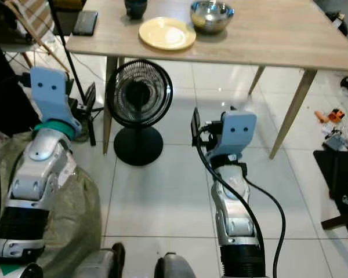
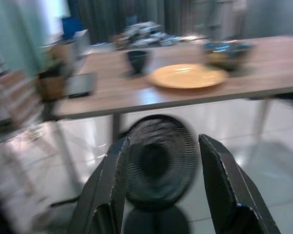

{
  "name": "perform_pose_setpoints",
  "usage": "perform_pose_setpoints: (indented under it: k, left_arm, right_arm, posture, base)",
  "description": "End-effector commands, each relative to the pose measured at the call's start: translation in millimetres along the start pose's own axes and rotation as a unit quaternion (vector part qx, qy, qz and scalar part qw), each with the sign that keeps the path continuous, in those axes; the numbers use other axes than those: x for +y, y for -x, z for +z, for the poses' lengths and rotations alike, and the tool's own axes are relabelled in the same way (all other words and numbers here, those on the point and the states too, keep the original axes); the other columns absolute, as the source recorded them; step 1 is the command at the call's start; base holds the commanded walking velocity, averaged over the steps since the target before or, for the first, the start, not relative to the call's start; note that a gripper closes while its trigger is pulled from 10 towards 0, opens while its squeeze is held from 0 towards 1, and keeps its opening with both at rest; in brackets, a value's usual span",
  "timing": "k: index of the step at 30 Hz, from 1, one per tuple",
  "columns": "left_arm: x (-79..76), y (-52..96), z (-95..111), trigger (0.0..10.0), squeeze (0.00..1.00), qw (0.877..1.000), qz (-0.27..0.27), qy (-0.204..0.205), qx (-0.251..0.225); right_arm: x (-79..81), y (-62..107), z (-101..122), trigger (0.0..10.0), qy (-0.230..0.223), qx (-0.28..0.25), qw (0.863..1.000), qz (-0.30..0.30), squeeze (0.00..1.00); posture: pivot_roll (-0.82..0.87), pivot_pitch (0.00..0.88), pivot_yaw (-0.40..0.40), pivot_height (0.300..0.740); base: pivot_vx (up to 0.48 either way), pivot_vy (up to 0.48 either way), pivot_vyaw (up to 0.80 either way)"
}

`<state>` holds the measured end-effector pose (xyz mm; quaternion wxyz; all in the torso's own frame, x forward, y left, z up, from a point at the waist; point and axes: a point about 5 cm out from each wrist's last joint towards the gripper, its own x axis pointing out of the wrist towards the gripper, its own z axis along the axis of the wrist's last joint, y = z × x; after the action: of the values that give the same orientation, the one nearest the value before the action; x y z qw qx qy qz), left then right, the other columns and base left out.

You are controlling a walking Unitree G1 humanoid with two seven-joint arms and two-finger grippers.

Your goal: Setting the table

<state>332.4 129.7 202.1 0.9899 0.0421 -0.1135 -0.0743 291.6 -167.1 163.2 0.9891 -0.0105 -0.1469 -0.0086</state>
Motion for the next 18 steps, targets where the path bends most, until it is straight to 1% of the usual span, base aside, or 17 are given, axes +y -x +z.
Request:
perform_pose_setpoints:
  k: [1,18]
  left_arm:
    - [2.4,1.5,-3.7,10.0,0.00,1.000,0.004,-0.005,0.009]
    - [2.1,1.8,-4.0,10.0,0.00,1.000,0.003,-0.004,0.010]
  right_arm:
    - [-0.9,2.4,-2.0,10.0,0.002,0.005,1.000,-0.002,0.00]
    - [-1.0,3.4,-2.9,10.0,0.002,0.007,1.000,-0.003,0.00]
  posture:
    - [-0.01,0.023,-0.001,0.740]
    - [-0.01,0.028,-0.002,0.740]
  base:
    - [-0.289,0.000,0.00]
    - [-0.289,0.000,0.00]
